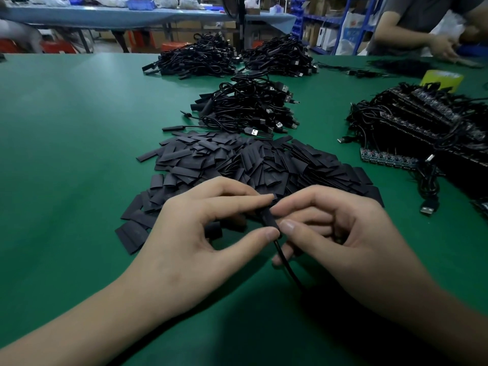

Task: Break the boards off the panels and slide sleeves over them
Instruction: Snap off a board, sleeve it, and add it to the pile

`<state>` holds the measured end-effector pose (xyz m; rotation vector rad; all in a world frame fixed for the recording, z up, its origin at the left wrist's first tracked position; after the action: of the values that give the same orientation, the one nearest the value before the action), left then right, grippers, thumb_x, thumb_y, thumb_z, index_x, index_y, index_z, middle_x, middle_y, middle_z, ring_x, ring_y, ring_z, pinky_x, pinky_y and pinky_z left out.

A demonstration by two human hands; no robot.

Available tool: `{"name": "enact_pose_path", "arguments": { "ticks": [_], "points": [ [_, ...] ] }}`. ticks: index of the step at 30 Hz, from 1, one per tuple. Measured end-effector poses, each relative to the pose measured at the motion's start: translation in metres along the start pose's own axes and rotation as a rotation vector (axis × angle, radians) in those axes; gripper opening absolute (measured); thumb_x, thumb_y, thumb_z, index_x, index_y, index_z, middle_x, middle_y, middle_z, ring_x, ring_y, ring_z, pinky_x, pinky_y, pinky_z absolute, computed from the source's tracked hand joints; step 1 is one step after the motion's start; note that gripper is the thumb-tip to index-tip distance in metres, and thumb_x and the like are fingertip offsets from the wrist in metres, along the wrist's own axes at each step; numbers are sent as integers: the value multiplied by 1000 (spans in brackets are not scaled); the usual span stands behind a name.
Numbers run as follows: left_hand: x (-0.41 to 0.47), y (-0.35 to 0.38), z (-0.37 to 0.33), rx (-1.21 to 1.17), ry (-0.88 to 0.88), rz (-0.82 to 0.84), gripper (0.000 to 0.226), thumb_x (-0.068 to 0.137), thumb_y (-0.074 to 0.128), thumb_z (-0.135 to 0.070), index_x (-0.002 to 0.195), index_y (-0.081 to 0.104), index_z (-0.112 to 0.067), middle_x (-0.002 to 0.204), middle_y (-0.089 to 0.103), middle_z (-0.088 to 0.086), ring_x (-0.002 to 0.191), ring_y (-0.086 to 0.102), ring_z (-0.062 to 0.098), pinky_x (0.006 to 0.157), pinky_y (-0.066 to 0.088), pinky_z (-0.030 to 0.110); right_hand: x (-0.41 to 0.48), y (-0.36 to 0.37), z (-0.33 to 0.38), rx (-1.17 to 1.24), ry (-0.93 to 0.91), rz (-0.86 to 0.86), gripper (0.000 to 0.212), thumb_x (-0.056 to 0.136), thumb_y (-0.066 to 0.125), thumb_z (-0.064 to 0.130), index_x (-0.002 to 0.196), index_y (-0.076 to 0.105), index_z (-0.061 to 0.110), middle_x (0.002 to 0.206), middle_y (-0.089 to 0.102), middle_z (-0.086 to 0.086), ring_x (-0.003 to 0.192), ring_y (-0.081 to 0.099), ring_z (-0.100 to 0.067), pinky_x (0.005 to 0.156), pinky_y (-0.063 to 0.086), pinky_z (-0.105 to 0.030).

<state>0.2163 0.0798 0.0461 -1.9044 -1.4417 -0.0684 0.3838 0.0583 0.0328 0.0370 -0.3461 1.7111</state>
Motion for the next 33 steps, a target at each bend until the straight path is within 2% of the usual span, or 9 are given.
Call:
{"name": "enact_pose_path", "arguments": {
  "ticks": [5,8,11,16,22,27,29,33],
  "points": [
    [1,0,-2,18,12,-14,29,83,73,-34,111,76,-29,106,69,-13,93,70,11,76,57,27,-1,3,1,23,18,53,20,89,69,10,106,70,18,93,77,-6,79,78,-25,75,63,-40],
    [0,-1,-3,36,20,-22,29,83,73,-31,111,77,-27,106,68,-13,91,70,11,74,58,27,-1,2,2,-27,4,23,20,86,73,12,104,73,20,92,78,-5,78,78,-25,75,62,-47],
    [-1,-4,-5,65,30,-57,27,80,75,-35,106,78,-27,101,69,-14,89,70,11,70,58,25,-2,3,5,-144,-40,4,20,84,74,17,103,75,24,93,78,3,79,77,-20,75,63,-39],
    [-4,-5,-10,98,46,-89,27,79,67,-39,101,79,-28,97,70,-15,85,70,10,66,57,24,-5,5,15,-273,-158,0,21,86,78,6,103,76,18,91,78,12,81,76,-6,76,60,-20],
    [-3,-3,-7,41,29,-34,35,82,69,-44,115,74,-34,112,66,-17,96,69,13,67,59,31,-4,0,18,-328,-191,-61,24,83,80,2,101,77,17,89,78,12,76,75,-4,73,59,-18],
    [2,-5,-10,64,67,-21,41,76,77,-42,115,75,-29,109,67,-18,103,67,4,80,50,10,-5,-1,24,-373,-255,-82,23,82,82,3,101,78,15,87,78,13,77,75,0,74,59,-16],
    [3,-6,-10,52,77,-26,42,74,78,-41,113,75,-26,107,68,-16,101,67,3,81,49,7,-7,0,26,-386,-275,-83,23,81,82,3,101,79,15,86,78,13,77,74,2,74,59,-15],
    [3,-7,-10,31,69,-45,43,70,78,-47,110,75,-32,100,68,-16,95,69,6,78,49,8,-8,0,27,-422,-306,-99,20,81,82,3,99,79,13,85,78,12,77,74,3,73,58,-15]
  ]
}}
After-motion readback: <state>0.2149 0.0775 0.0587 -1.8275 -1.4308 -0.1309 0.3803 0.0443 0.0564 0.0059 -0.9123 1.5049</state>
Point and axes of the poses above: each hand's wrist, its own x-axis towards the middle knuckle, its own y-axis out of the palm, z = x × y, the point moved 7 cm from there along x, towards the middle knuckle
